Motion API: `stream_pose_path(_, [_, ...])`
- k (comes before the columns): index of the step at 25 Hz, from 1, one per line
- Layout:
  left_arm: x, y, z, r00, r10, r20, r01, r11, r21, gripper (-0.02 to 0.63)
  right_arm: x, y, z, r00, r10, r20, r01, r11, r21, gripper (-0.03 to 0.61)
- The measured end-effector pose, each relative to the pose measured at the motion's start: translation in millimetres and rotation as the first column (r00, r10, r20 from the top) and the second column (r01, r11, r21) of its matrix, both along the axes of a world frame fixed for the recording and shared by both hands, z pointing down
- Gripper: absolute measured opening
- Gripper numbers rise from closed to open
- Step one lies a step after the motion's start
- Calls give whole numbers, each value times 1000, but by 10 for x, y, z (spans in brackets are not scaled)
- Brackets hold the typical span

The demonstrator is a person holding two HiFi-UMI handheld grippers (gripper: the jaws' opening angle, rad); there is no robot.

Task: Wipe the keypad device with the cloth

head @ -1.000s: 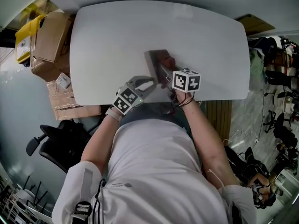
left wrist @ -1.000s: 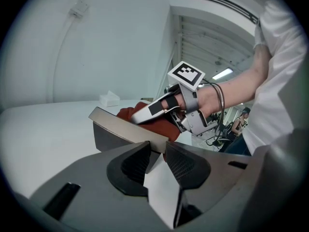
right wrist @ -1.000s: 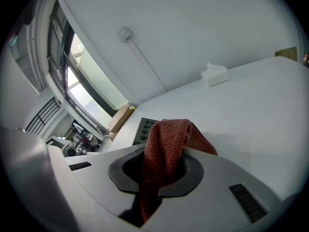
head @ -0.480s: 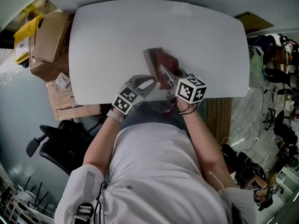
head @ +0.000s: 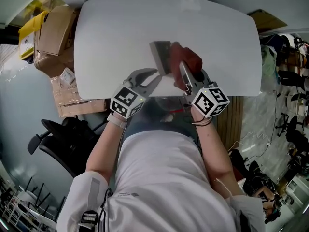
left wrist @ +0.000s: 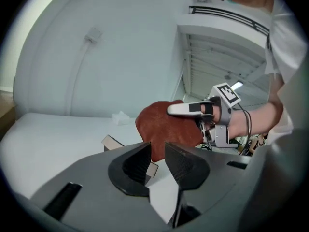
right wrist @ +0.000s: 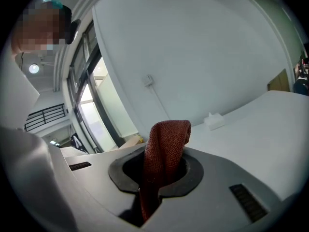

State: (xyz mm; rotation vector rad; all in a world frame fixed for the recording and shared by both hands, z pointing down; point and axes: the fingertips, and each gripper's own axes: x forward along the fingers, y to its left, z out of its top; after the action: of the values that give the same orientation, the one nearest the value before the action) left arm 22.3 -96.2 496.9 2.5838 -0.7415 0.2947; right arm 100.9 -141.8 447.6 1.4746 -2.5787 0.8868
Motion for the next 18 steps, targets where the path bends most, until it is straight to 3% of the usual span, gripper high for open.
stream_pose_path(7, [68, 378, -502, 997, -79, 18, 76, 989, 124, 94, 126, 583, -457, 998, -52, 22, 49, 993, 108, 54])
stream_pose_path(15, [158, 1217, -1147, 966, -254, -50, 259, 945, 200, 86, 304, 1548, -848, 987, -159, -33, 162, 965, 208, 54])
stream_pose_path(18, [151, 1570, -1328, 960, -276, -44, 279, 929, 242, 80, 303, 1882, -932, 982, -184, -29, 186, 956, 228, 54])
